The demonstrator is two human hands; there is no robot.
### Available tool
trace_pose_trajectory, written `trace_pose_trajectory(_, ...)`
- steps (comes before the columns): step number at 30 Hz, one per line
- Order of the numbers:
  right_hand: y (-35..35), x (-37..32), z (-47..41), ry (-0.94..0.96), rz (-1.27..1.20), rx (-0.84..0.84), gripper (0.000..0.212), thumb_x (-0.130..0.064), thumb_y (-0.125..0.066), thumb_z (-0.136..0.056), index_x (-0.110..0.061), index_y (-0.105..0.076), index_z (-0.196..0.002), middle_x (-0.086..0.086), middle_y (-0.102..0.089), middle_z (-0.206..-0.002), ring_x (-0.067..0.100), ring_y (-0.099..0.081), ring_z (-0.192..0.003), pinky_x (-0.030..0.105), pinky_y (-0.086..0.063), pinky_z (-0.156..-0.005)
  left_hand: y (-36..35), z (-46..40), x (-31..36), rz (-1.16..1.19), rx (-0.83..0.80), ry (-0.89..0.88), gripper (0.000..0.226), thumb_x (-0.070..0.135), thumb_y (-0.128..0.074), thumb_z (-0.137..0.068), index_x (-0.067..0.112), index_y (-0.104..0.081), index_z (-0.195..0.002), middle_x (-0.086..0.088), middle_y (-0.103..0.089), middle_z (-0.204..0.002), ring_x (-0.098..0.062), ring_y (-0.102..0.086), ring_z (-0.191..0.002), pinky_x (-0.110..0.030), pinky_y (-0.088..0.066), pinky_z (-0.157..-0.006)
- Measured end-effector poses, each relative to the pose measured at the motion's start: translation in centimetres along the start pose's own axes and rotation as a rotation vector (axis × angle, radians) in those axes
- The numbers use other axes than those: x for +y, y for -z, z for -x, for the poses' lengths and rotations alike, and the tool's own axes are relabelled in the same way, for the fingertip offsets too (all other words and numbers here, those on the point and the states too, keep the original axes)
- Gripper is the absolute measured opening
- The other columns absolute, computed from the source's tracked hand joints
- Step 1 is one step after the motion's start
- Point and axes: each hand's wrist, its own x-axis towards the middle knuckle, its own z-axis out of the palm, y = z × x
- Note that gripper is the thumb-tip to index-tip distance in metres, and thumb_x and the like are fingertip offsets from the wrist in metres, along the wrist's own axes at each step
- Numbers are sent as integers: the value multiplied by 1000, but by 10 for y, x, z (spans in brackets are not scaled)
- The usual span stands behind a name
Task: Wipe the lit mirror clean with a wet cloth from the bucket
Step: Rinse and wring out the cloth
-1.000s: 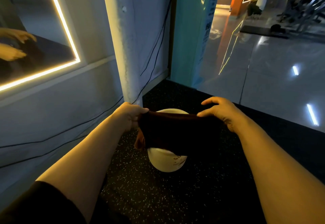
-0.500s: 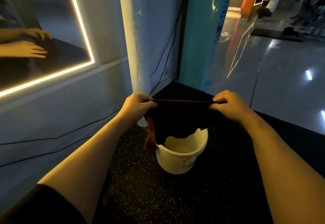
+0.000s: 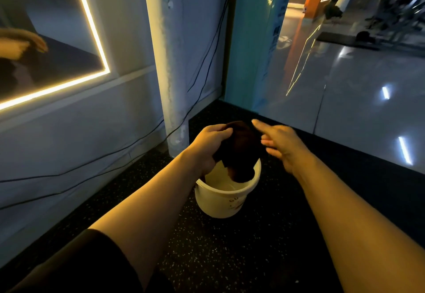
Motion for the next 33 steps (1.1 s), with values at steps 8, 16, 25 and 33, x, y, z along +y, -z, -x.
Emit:
trace_pose_trajectory(8, 64, 60, -37, -232, -391, -214, 31, 3, -58, -83, -10, -69, -109, 19, -73, -106, 31, -72, -89, 43, -61, -78, -17, -45, -43, 172, 20, 89, 21, 8, -43, -103, 12, -62, -110, -10, -69, -92, -22, -67, -86, -33, -57, -71)
trace_pose_trajectory(16, 58, 98, -141, -162, 164, 153, 25, 5, -63, -90, -19, -67, -95, 17, -67, -100, 32, -64, -84, 47, -58, -82, -21, -117, -106, -272, 278, 70, 16, 1, -60, -91, 17, -58, -90, -14, -66, -102, -30, -63, -98, -49, -52, -89)
trace_pose_trajectory(25, 1, 157, -173, 122, 928, -8, 68, -39, -72, -87, -24, -44, -147, 11, -37, -145, 32, -46, -129, 42, -42, -106, 28, -134, -133, -878, 640, -207, 42, 6, -60, -87, 17, -55, -127, -4, -51, -131, -22, -43, -124, -35, -39, -100)
trace_pose_trajectory(33, -47, 144, -147, 335, 1188, 70, 51, -36, -58, -96, -16, -44, -141, 16, -32, -150, 35, -33, -135, 43, -32, -111, 110, -120, -165, -508, 649, 289, 44, 42, -38, -103, 8, -55, -126, -10, -59, -115, -27, -55, -106, -40, -44, -97)
